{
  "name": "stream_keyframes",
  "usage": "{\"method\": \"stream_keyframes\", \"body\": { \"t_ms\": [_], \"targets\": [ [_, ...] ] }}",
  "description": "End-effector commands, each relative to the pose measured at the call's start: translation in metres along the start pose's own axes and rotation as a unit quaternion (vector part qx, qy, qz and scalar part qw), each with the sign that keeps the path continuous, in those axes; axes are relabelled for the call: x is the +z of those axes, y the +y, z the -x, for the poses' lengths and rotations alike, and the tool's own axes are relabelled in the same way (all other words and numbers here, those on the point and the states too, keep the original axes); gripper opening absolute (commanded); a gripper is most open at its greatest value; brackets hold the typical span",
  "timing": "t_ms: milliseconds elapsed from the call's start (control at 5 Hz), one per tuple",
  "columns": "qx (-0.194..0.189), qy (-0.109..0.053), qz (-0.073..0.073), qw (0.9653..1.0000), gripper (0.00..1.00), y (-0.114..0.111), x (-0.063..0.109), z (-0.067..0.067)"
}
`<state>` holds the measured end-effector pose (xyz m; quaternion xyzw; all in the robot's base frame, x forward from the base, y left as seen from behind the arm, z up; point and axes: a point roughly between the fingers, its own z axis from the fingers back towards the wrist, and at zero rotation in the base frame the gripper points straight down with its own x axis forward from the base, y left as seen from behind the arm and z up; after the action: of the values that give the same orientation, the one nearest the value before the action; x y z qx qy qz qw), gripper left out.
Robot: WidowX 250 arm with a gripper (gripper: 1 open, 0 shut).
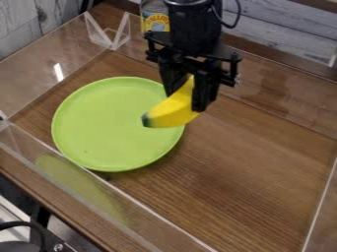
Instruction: Remove the banana from inside the green plate and put it on the table
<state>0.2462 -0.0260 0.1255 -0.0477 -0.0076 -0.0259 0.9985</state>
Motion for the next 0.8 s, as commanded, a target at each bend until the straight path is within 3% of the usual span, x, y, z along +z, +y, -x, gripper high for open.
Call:
{"method": "stream_keyframes", "body": {
  "t_ms": [0, 200, 600],
  "targets": [
    [-0.004, -0.020, -0.006, 0.9998, 0.00, -0.002, 0.008, -0.002],
    [-0.004, -0.020, -0.009, 0.9998, 0.00, -0.001, 0.006, -0.002],
    [-0.012, -0.012, -0.002, 0.9999, 0.00, -0.021, 0.006, 0.016]
  ]
}}
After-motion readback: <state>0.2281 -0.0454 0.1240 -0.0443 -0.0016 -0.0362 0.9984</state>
